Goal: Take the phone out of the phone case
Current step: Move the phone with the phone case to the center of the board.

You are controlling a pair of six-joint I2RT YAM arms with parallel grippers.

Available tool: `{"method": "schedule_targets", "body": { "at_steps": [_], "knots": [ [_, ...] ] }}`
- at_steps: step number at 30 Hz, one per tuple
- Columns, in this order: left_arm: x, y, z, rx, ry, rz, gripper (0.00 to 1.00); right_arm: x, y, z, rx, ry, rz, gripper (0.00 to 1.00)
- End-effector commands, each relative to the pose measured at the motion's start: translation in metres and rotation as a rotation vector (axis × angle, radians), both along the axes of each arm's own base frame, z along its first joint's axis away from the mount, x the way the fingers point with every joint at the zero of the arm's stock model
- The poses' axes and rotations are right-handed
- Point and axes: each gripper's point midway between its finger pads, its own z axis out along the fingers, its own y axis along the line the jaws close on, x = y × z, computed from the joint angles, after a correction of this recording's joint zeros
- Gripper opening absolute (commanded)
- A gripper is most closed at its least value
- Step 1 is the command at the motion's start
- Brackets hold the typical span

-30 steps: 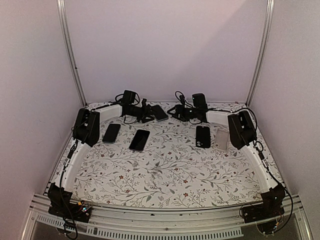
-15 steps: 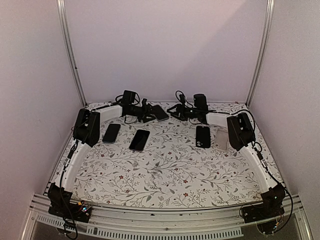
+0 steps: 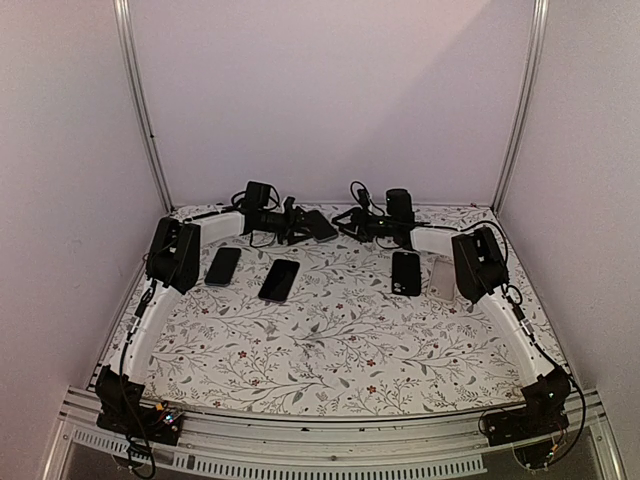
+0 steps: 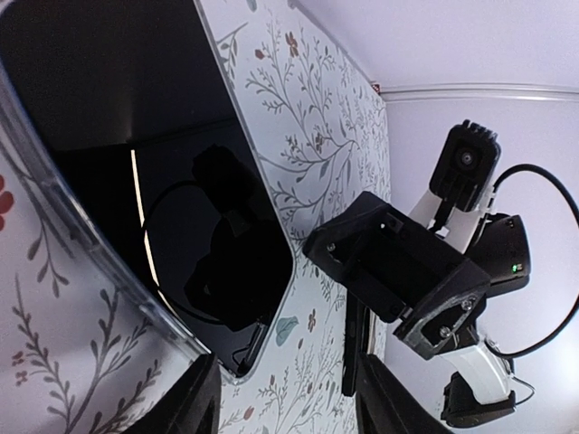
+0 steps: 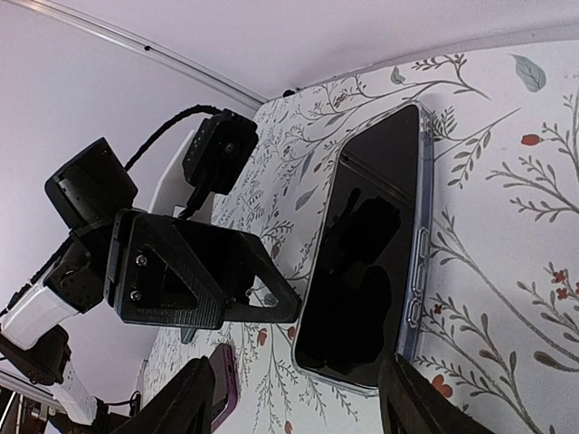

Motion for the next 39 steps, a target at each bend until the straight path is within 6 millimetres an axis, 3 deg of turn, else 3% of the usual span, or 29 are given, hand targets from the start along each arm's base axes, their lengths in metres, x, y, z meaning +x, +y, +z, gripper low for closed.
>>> {"method": "schedule_targets", "body": {
  "at_steps": [1,15,20,25,30,34,39],
  "knots": [
    [-0.008,-0.006,-0.014,-0.008,0.022,-0.025,0.52,-0.010,0.006,-0.031,-0.019,0.060,0.022,0.63],
    [-0.017,-0.026,-0.009,-0.045,0.029,-0.058,0.52,-0.022,0.012,-0.025,-0.017,0.038,0.081,0.64],
    [-0.013,-0.012,0.000,0.006,-0.011,-0.007,0.52,-0.020,0.005,-0.033,-0.085,0.037,0.022,0.63],
    [0.001,0.010,0.008,0.095,-0.052,0.053,0.52,-0.007,-0.010,-0.027,-0.207,0.002,-0.093,0.64],
    [0.007,0.010,0.001,0.112,-0.043,0.062,0.52,0.005,-0.018,-0.018,-0.263,-0.028,-0.166,0.65],
    [0.009,0.008,-0.003,0.102,-0.036,0.064,0.51,0.005,-0.008,-0.011,-0.259,-0.049,-0.151,0.66],
    [0.012,0.012,0.020,0.107,-0.098,0.079,0.51,-0.003,0.004,-0.027,-0.259,-0.036,-0.119,0.66]
  ]
}}
